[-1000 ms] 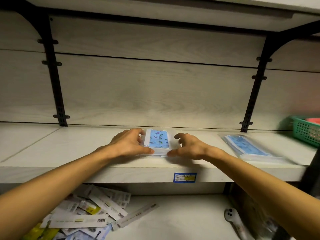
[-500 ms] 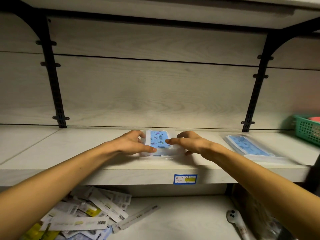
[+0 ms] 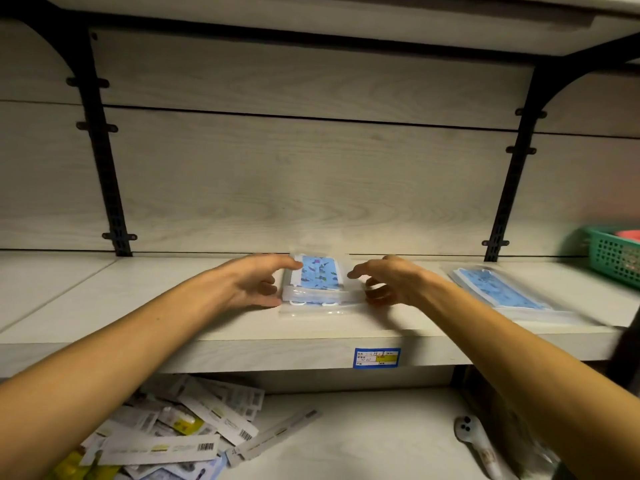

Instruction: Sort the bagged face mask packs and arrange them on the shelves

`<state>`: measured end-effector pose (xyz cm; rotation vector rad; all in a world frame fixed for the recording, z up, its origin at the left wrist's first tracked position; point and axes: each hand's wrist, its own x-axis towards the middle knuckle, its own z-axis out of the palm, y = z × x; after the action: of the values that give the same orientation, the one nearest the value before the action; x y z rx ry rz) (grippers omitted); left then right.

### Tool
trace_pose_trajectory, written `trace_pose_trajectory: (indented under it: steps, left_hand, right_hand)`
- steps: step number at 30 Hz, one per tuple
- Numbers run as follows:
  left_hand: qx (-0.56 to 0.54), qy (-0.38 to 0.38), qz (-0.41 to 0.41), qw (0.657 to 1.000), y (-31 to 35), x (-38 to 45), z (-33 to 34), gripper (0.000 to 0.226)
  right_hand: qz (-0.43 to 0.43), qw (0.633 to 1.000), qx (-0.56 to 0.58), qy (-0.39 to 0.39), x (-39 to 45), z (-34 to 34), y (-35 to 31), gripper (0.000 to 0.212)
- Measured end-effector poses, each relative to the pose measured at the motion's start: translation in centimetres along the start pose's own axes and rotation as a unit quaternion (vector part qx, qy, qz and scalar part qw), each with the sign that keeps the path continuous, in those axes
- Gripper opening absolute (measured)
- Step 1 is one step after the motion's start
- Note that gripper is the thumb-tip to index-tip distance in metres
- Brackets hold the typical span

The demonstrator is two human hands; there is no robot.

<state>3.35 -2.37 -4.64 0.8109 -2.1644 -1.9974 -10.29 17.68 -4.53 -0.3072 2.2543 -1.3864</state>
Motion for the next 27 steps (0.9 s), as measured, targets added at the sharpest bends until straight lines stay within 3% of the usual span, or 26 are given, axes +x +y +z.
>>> trace_pose_trajectory:
  steps: [4, 7, 10, 13, 15, 17, 19, 23, 27]
  left_hand:
    - [-0.088, -0.034, -0.062, 0.994, 0.4, -0.6, -0.3, 0.048]
    - [-0.109, -0.035, -0.072, 0.991, -0.1, -0.6, -0.1, 0.045]
    - [-0.117, -0.036, -0.06, 0.991, -0.5, -0.7, 0.4, 0.032]
    - [-0.14, 0.003, 0.022, 0.99, -0.3, -0.5, 1.2, 0.009]
    - [-0.176, 0.039, 0.118, 0.976, 0.1, 0.0, 1.7, 0.016]
    - [-0.191, 0.064, 0.189, 0.961, 0.4, -0.2, 2.3, 0.04]
    - [-0.188, 0.062, 0.208, 0.958, -0.1, -0.4, 2.8, 0.045]
    - [-0.181, 0.058, 0.175, 0.966, -1.9, -0.8, 3.4, 0.036]
    - [-0.176, 0.032, 0.194, 0.965, -1.6, -1.1, 3.3, 0.031]
  right_hand:
    - [0.089, 0.988, 0.046, -0.115, -0.4, -0.3, -0.8, 0.041]
    - [0.101, 0.986, 0.094, -0.097, -0.5, 0.7, 0.3, 0.038]
    - [0.001, 0.996, 0.064, -0.061, -0.6, 1.7, 1.3, 0.03]
    - [-0.126, 0.989, 0.078, -0.011, -0.8, 2.4, 1.0, 0.028]
    - [-0.224, 0.968, 0.113, 0.017, -1.0, 2.6, 0.2, 0.033]
    - [-0.294, 0.945, 0.143, 0.034, -1.4, 2.8, -0.4, 0.034]
    - [-0.313, 0.936, 0.16, 0.035, -1.8, 3.2, -0.3, 0.035]
    - [-0.301, 0.944, 0.138, -0.003, -2.1, 4.6, 1.9, 0.038]
    - [-0.304, 0.94, 0.153, 0.005, -2.0, 4.6, 2.3, 0.041]
